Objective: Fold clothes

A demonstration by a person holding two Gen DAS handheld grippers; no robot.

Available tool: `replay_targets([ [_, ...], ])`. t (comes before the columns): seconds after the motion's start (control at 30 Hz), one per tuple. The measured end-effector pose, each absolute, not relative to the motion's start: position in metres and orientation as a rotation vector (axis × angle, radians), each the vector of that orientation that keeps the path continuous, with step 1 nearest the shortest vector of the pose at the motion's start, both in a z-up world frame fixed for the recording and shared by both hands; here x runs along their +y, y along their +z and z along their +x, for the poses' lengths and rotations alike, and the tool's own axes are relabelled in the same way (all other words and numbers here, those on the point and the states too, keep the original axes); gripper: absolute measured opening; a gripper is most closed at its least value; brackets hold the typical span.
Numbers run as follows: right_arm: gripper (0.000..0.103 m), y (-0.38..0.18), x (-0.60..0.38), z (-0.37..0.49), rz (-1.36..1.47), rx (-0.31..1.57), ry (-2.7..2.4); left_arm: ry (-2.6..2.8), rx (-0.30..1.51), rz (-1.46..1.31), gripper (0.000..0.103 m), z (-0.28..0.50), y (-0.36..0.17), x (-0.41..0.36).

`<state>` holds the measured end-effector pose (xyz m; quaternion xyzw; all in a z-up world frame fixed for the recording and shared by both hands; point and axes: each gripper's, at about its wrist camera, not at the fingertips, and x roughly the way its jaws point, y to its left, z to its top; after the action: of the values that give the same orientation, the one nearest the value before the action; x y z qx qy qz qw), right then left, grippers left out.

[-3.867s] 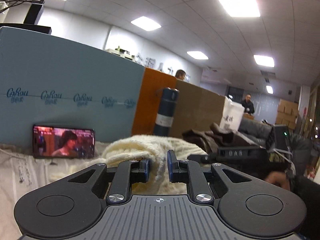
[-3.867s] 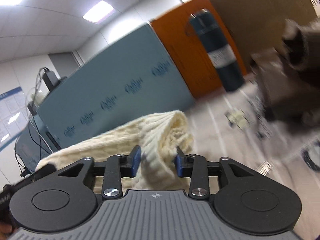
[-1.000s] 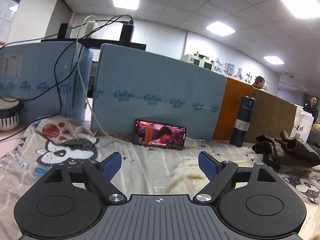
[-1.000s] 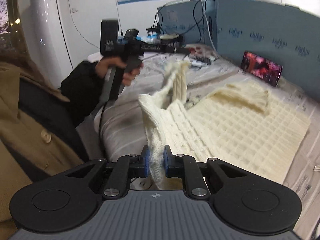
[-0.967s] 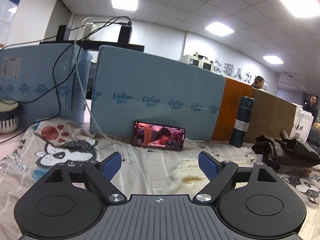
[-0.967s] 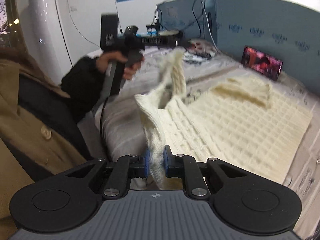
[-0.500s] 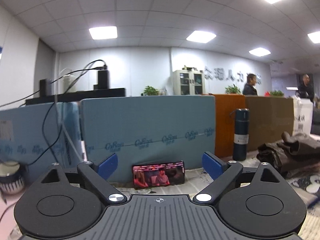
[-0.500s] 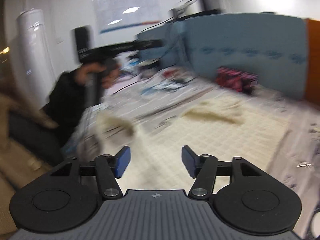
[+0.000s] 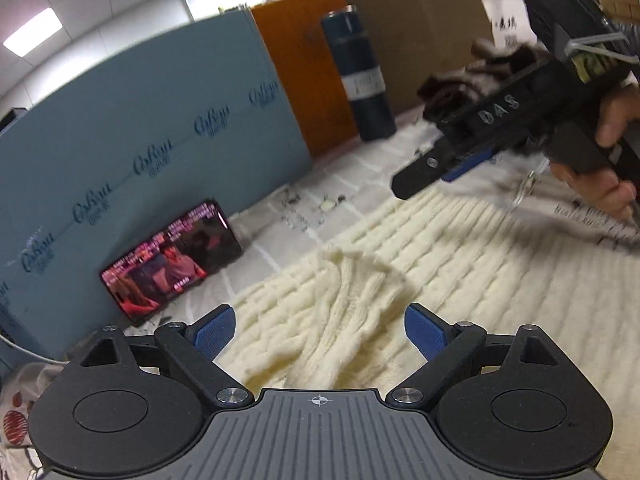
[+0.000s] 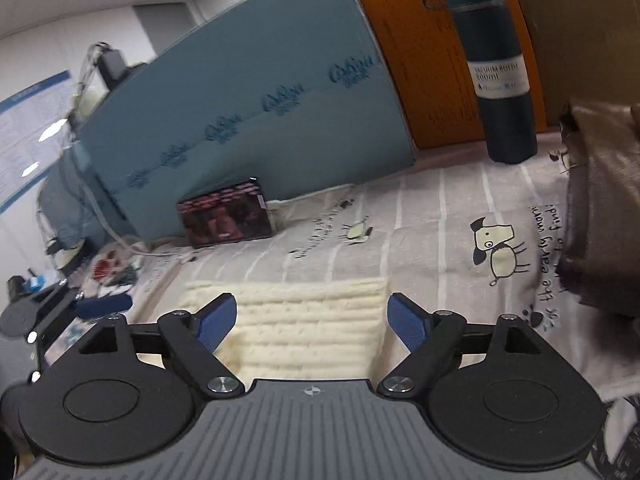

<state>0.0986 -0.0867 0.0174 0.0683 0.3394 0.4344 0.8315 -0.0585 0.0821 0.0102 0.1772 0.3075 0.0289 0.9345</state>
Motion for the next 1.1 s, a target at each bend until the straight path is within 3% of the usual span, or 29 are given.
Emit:
replay_targets([
  [0.17,0.082,0.003,-0.069,0.110,0.119,0.757,0.901,0.101,0.627,0.272,0.093,-0.054,0.000,0.103],
  [0.23,0.081,-0.002,-0.066,0.110,0.113,0.754,0.903,0.119,0.616,0.230,0.081,-0.056,0.001,0.114],
  [0.3,0.073,-0.005,-0.070,0.109,0.119,0.742,0.891,0.143,0.607,0.197,0.050,-0.059,0.002,0.124],
  [0.33,0.070,-0.005,-0.071,0.108,0.120,0.739,0.886,0.159,0.602,0.179,0.043,-0.058,0.003,0.130],
  [0.4,0.053,-0.005,-0.073,0.109,0.112,0.735,0.870,0.193,0.578,0.148,0.026,-0.064,0.008,0.143],
  [0.57,0.023,-0.006,-0.083,0.111,0.126,0.708,0.846,0.274,0.487,0.067,0.020,-0.090,0.024,0.171],
  [0.63,0.017,-0.004,-0.088,0.112,0.150,0.691,0.854,0.297,0.474,0.046,0.019,-0.096,0.027,0.179],
  [0.87,0.013,0.012,-0.096,0.105,0.165,0.615,0.884,0.347,0.440,-0.047,0.018,-0.109,0.029,0.203],
  [0.93,0.012,0.014,-0.095,0.104,0.154,0.604,0.874,0.350,0.432,-0.070,0.012,-0.111,0.028,0.208],
  [1.03,0.010,0.017,-0.093,0.104,0.145,0.585,0.858,0.330,0.387,-0.057,0.011,-0.111,0.033,0.204],
  [1.1,0.003,0.021,-0.092,0.106,0.145,0.572,0.847,0.319,0.359,-0.052,0.011,-0.109,0.038,0.203],
])
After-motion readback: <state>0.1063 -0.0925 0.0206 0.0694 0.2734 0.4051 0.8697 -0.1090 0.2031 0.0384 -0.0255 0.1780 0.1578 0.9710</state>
